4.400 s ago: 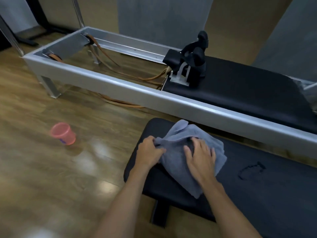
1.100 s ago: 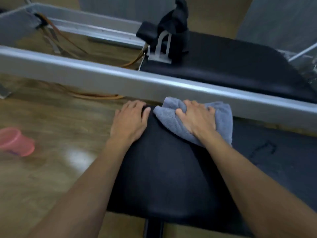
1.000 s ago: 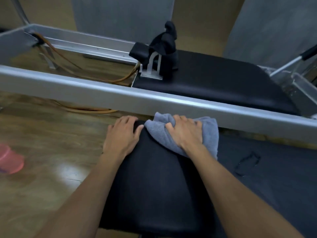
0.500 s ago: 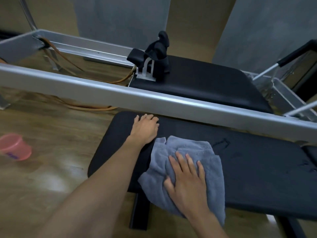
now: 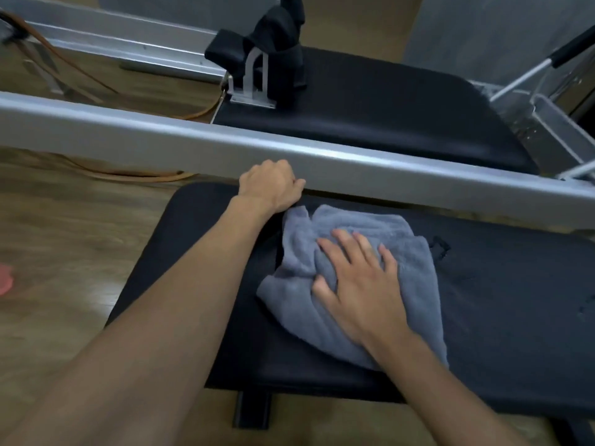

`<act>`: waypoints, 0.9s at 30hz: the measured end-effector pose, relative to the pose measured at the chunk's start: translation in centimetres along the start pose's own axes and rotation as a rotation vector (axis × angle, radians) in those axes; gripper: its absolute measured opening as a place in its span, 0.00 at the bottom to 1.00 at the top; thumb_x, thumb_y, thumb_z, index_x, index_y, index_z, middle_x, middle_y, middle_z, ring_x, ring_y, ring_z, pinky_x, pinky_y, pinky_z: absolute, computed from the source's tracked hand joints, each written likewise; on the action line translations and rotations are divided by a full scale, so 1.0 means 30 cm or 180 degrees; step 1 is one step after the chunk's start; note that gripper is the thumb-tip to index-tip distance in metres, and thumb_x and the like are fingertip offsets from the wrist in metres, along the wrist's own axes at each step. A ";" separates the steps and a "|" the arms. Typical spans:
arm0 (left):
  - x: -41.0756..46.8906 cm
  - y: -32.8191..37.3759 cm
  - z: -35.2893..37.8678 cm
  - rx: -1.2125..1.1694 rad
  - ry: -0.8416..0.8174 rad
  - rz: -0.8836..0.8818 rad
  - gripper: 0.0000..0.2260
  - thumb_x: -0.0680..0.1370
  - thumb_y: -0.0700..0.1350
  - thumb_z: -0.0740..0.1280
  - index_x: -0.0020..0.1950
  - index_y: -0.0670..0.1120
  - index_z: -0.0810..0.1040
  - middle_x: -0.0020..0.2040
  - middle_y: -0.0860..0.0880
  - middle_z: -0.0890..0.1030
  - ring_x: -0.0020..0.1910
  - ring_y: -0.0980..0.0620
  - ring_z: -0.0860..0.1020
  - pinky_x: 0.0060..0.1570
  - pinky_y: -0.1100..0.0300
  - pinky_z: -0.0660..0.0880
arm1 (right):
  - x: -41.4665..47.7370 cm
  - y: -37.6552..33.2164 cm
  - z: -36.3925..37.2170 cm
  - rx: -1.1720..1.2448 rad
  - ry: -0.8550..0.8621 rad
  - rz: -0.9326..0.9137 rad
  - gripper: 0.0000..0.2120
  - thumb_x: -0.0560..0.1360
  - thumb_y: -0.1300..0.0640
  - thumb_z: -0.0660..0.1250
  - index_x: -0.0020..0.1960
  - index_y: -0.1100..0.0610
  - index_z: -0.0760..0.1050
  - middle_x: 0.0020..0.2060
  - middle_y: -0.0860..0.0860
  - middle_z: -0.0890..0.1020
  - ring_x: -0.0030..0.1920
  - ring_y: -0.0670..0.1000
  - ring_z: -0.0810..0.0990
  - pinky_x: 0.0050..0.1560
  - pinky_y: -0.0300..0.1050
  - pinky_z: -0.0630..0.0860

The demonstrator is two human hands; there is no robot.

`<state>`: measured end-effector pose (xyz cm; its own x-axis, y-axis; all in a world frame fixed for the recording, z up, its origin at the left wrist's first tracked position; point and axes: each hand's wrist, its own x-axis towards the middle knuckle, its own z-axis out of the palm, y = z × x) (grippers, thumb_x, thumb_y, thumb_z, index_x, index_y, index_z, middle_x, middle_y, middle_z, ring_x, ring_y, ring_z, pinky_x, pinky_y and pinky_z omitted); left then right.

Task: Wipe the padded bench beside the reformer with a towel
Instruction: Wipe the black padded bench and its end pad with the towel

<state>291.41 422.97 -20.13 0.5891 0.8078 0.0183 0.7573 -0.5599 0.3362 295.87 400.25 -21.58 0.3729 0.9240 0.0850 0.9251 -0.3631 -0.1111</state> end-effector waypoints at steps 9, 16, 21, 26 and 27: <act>-0.050 -0.018 0.038 -0.0320 -0.0057 -0.0200 0.26 0.82 0.58 0.50 0.61 0.41 0.77 0.61 0.37 0.78 0.59 0.35 0.75 0.57 0.47 0.71 | 0.406 0.083 0.020 0.0033 -0.0029 0.0536 0.24 0.75 0.43 0.48 0.67 0.48 0.70 0.65 0.51 0.76 0.65 0.56 0.72 0.66 0.61 0.59; -0.139 0.047 0.017 -0.0091 0.0051 0.0257 0.24 0.83 0.54 0.49 0.54 0.41 0.80 0.55 0.38 0.82 0.55 0.37 0.78 0.61 0.45 0.68 | 0.036 0.040 -0.033 -0.0034 -0.0147 0.0374 0.29 0.77 0.41 0.52 0.76 0.50 0.62 0.77 0.51 0.63 0.77 0.56 0.58 0.75 0.62 0.50; -0.153 0.175 0.035 -0.0171 -0.0184 0.0591 0.23 0.83 0.57 0.50 0.55 0.45 0.79 0.53 0.42 0.83 0.55 0.40 0.78 0.66 0.42 0.64 | -0.267 0.047 -0.068 -0.0105 -0.0070 0.0428 0.28 0.75 0.42 0.55 0.71 0.51 0.71 0.72 0.52 0.72 0.73 0.56 0.68 0.72 0.62 0.60; -0.142 0.324 0.080 -0.0139 -0.0305 0.0801 0.25 0.83 0.57 0.48 0.56 0.44 0.80 0.57 0.41 0.81 0.59 0.40 0.75 0.64 0.42 0.64 | -0.289 0.115 -0.070 -0.0088 -0.0086 0.0426 0.27 0.76 0.41 0.53 0.72 0.49 0.70 0.73 0.49 0.71 0.74 0.54 0.66 0.73 0.59 0.56; -0.134 0.328 0.088 -0.0100 -0.0219 0.0800 0.25 0.83 0.57 0.47 0.56 0.44 0.80 0.57 0.40 0.80 0.58 0.39 0.75 0.62 0.42 0.65 | -0.258 0.135 -0.071 -0.0073 -0.0073 0.0469 0.28 0.76 0.41 0.52 0.72 0.48 0.69 0.73 0.50 0.70 0.75 0.54 0.65 0.74 0.60 0.56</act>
<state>297.23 413.73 -19.38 0.7763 0.6290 0.0411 0.5762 -0.7346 0.3581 296.87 391.36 -20.56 0.5032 0.8629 0.0469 0.8620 -0.4974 -0.0979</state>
